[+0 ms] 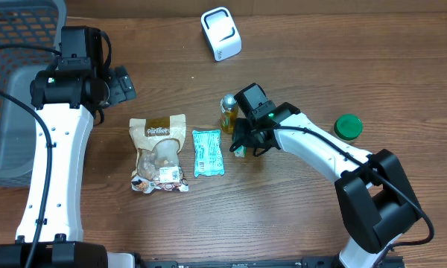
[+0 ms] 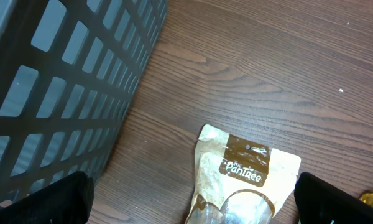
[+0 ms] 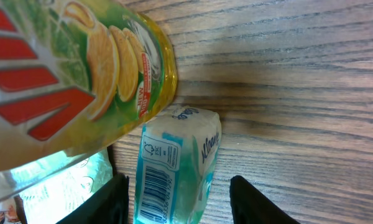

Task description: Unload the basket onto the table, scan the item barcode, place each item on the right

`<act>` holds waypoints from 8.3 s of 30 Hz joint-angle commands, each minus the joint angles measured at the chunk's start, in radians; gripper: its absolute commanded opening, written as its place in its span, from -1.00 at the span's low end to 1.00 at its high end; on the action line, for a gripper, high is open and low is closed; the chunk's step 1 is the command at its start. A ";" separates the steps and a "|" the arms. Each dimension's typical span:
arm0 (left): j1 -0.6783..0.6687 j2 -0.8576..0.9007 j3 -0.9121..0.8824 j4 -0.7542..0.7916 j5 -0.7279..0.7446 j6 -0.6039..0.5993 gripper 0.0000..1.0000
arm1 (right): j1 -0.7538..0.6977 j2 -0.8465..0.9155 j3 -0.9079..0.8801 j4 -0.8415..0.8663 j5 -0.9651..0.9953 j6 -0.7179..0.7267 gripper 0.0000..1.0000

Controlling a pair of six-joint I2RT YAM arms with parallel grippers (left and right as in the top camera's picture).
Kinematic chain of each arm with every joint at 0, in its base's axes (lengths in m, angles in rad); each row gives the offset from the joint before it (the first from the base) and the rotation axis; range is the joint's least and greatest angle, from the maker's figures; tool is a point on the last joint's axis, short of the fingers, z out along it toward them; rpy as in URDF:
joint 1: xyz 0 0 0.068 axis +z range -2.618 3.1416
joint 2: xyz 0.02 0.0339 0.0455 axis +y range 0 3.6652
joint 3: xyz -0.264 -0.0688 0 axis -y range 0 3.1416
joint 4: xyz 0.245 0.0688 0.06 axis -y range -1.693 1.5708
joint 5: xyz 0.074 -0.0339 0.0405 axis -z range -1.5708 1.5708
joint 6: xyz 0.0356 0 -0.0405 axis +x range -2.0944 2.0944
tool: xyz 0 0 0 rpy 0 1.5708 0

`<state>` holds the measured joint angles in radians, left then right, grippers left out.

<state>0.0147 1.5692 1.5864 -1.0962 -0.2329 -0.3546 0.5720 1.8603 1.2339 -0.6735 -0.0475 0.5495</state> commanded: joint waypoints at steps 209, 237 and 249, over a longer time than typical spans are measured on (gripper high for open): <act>-0.002 -0.003 0.004 0.000 -0.010 0.026 0.99 | -0.482 -0.111 -0.142 -0.099 -1.205 -0.611 -0.93; -0.002 -0.003 0.004 0.000 -0.010 0.026 0.99 | -0.482 -0.111 -0.142 -0.099 -1.204 -0.611 -0.93; -0.002 -0.003 0.004 0.000 -0.010 0.026 0.99 | -0.481 -0.111 -0.142 -0.099 -1.204 -0.611 -0.93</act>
<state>0.0147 1.5692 1.5860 -1.0966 -0.2329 -0.3546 0.0875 1.7737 1.0733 -0.7769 -1.2270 -0.0521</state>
